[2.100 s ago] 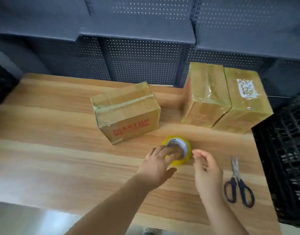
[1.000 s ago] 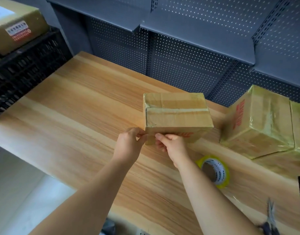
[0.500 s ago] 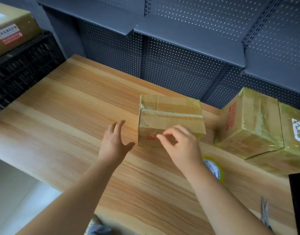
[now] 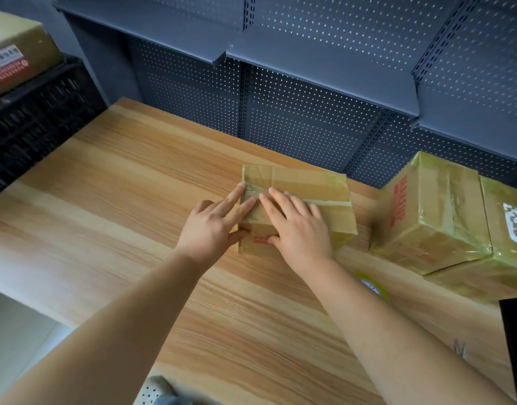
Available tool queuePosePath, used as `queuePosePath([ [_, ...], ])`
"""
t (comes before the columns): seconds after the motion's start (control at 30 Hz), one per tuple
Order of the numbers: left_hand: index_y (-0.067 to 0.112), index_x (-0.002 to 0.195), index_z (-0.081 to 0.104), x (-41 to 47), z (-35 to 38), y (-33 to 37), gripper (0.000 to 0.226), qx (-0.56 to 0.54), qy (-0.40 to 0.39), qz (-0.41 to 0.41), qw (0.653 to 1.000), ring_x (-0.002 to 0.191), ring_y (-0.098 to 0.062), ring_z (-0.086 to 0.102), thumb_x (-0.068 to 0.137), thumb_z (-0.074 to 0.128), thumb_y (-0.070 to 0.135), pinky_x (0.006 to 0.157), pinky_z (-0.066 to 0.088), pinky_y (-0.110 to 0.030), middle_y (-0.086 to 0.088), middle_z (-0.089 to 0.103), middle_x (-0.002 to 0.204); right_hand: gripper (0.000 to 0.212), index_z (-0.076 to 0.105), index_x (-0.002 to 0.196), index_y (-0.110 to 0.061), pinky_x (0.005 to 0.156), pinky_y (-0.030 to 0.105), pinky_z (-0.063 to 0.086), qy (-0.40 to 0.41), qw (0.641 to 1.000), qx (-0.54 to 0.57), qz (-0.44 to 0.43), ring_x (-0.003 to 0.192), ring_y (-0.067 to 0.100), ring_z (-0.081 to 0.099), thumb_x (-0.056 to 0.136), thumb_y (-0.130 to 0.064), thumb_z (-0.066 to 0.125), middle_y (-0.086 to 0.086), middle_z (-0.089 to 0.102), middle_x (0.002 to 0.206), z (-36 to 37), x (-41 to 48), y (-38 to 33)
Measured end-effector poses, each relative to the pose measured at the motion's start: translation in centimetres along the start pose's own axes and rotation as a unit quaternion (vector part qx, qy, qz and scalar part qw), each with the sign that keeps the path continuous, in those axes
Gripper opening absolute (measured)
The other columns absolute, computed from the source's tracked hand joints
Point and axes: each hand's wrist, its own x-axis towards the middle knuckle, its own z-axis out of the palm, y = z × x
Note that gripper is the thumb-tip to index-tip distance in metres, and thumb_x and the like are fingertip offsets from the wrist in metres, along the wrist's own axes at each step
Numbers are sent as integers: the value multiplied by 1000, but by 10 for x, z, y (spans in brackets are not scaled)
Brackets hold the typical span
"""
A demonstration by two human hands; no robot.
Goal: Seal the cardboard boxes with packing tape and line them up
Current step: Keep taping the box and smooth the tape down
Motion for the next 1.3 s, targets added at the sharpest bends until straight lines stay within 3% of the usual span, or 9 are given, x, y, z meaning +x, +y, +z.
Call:
queuePosePath([
  [0.2, 22, 154, 21, -6, -5, 1, 98, 90, -76, -13, 993, 142, -31, 35, 76, 74, 49, 108, 35, -54, -5, 23, 161, 69, 45, 145, -31, 102, 42, 37, 21, 999, 23, 26, 135, 21, 41, 85, -62, 59, -6, 41, 152, -6, 4, -2],
  [0.33, 24, 143, 46, -5, 3, -6, 50, 56, 11, 34, 998, 139, -28, 40, 96, 55, 37, 105, 37, -55, 0, 41, 153, 65, 50, 142, -30, 102, 46, 41, 30, 998, 44, 21, 132, 22, 47, 84, -55, 65, -6, 48, 148, -3, 5, -1],
  [0.53, 29, 140, 43, -3, -13, -16, 89, 72, -58, 80, 992, 119, -28, 48, 63, 85, 43, 99, 36, -53, -1, 47, 142, 64, 27, 149, -43, 122, 36, 7, -76, 989, 115, -51, 149, 8, 14, 93, -44, 59, -24, 15, 156, -16, 12, 24],
  [0.63, 25, 122, 65, 7, -24, -12, 66, 45, -10, 117, 992, 107, -25, 49, 62, 86, 42, 92, 34, -46, 1, 60, 117, 64, 26, 150, -43, 124, 39, 1, -35, 991, 131, 2, 149, 8, -2, 98, -18, 55, -23, 4, 158, -13, -3, 34],
  [0.73, 20, 96, 75, 23, -26, -5, 33, -2, 25, 126, 992, 107, -24, 50, 69, 84, 36, 94, 34, -43, 1, 63, 101, 60, 34, 151, -32, 122, 33, 18, 56, 936, 318, 141, 147, 3, 13, 97, -20, 58, -21, 12, 160, -12, -31, 21],
  [0.8, 17, 91, 70, 27, -19, 1, 28, -49, -7, 94, 994, 121, -28, 52, 72, 83, 33, 103, 37, -49, -2, 64, 114, 64, 31, 151, -35, 117, 22, 21, 34, 912, 387, 128, 144, -3, 20, 96, -30, 61, -26, 13, 159, -14, -40, 2],
  [1.03, 12, 125, 66, 20, 0, 4, 44, -85, -29, 58, 994, 127, -25, 55, 83, 72, 25, 108, 41, -48, -4, 62, 133, 37, 71, 120, -12, 91, 33, 55, 199, 954, 204, 89, 118, 19, 61, 95, -30, 50, 0, 62, 134, 16, -26, -27],
  [1.17, 11, 121, 69, 17, 4, 11, 42, -42, -11, 60, 997, 122, -27, 59, 90, 52, 36, 103, 45, -48, -6, 64, 130, 22, 76, 107, -7, 96, 31, 52, 295, 910, 268, 110, 110, 19, 65, 93, -15, 61, 2, 70, 117, 23, -28, -34],
  [1.3, 11, 120, 69, 16, 7, 8, 42, -25, 12, 74, 997, 121, -29, 60, 89, 53, 35, 101, 46, -49, -7, 64, 129, 29, 75, 104, -9, 88, 8, 46, 275, 787, 472, 287, 106, 1, 59, 76, -8, 82, 1, 67, 117, 12, -29, -41],
])
